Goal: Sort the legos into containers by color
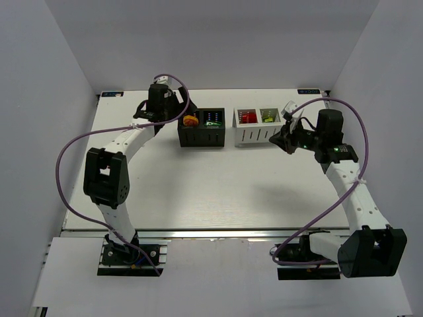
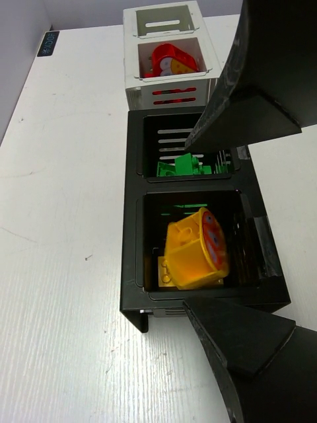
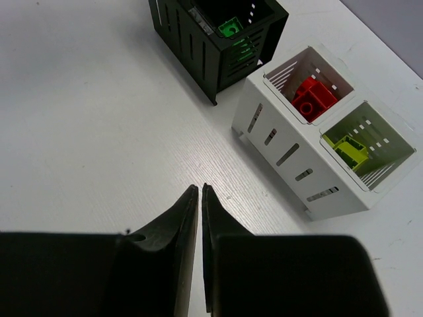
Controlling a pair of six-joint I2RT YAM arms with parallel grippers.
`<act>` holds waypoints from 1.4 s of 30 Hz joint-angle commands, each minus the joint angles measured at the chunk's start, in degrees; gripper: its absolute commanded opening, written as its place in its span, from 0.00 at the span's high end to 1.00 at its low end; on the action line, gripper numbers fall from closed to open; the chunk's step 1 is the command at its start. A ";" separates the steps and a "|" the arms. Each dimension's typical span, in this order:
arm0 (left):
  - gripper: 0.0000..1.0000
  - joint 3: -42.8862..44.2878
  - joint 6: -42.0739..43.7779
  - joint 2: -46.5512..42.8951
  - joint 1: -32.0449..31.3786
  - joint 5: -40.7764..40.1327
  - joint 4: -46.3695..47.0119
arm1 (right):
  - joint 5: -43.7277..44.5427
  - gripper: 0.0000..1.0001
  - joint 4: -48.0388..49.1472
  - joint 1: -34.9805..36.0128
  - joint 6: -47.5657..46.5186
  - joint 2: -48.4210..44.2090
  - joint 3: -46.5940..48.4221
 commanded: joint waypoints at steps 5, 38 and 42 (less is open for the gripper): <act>0.02 1.93 1.73 -7.00 -0.27 -2.87 -1.31 | 1.86 0.67 0.09 -0.45 0.72 -1.99 0.67; 0.02 -23.12 2.97 -43.48 -0.27 -11.05 -5.53 | 30.17 0.11 -1.67 -0.53 25.33 -1.10 9.12; 0.02 -23.82 2.62 -44.80 -0.27 -11.58 -6.67 | 31.66 0.11 -0.35 -0.53 25.25 -3.04 5.43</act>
